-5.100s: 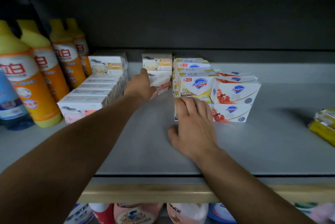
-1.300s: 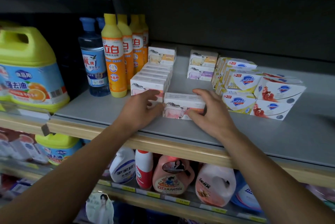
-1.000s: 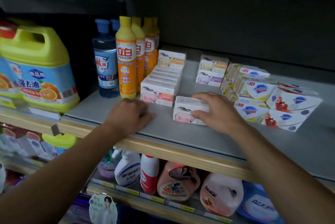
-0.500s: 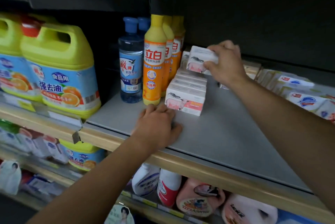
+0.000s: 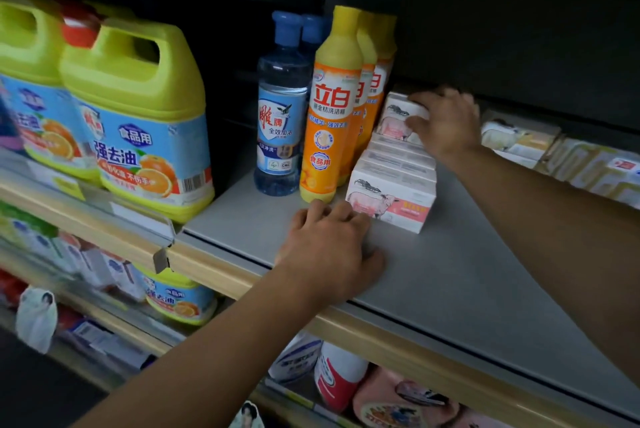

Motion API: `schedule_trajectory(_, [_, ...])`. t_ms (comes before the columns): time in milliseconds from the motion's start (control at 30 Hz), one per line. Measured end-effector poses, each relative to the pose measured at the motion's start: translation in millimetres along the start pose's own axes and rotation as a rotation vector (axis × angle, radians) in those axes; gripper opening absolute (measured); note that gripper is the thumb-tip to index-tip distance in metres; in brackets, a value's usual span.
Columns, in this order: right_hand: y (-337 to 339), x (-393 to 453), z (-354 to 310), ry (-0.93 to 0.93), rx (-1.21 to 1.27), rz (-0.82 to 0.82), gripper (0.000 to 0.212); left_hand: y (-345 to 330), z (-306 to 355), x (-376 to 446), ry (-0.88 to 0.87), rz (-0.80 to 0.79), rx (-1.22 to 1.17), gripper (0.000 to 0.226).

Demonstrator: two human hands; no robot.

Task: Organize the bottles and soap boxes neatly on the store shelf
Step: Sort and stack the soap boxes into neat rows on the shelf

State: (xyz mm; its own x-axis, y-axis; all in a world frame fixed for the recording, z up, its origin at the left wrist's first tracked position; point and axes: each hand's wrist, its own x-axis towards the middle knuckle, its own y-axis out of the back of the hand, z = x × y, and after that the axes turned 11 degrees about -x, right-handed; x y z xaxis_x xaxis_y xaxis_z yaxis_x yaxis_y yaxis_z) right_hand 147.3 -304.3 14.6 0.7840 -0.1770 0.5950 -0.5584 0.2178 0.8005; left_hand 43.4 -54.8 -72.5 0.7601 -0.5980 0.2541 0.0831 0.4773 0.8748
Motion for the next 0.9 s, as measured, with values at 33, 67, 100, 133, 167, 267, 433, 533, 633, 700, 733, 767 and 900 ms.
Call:
schedule_trajectory(33, [0,0,0,0.006,0.003,0.003,0.044,0,0,0,-0.001,0.0,0.001,0.051])
schedule_trajectory(67, [0,1,0,0.014,0.004,0.003,0.044,0,1,0,0.0,0.0,0.001,0.05])
schedule_trajectory(100, [1,1,0,0.021,0.002,0.003,0.044,0,1,-1,0.0,-0.001,-0.001,0.05])
schedule_trajectory(133, [2,0,0,0.023,0.0,0.003,0.045,1,1,-1,-0.001,0.001,-0.003,0.05])
schedule_trajectory(167, [3,0,0,0.022,0.002,0.001,0.045,1,1,-1,-0.001,0.0,-0.003,0.05])
schedule_trajectory(267, [6,0,-1,0.023,0.01,-0.022,0.046,2,2,-2,0.001,-0.006,0.002,0.05])
schedule_trajectory(433, [23,-9,3,0.032,0.0,-0.122,0.057,3,2,-2,-0.002,0.005,0.006,0.048])
schedule_trajectory(533, [41,-33,15,-0.037,0.123,-0.07,0.056,4,4,-3,0.008,0.017,0.013,0.042])
schedule_trajectory(633, [55,-72,33,-0.076,0.206,-0.053,0.049,8,7,-4,0.003,0.017,0.014,0.041])
schedule_trajectory(700, [60,-102,44,-0.106,0.217,-0.118,0.047,12,9,-5,-0.019,0.058,-0.057,0.042])
schedule_trajectory(733, [60,-118,50,-0.115,0.208,-0.164,0.047,14,11,-5,-0.037,0.091,-0.112,0.042])
schedule_trajectory(767, [59,-134,54,-0.115,0.182,-0.218,0.047,16,14,-5,-0.061,0.127,-0.167,0.04])
schedule_trajectory(900, [52,-182,69,-0.024,0.074,-0.431,0.055,26,35,6,-0.188,0.261,-0.276,0.033])
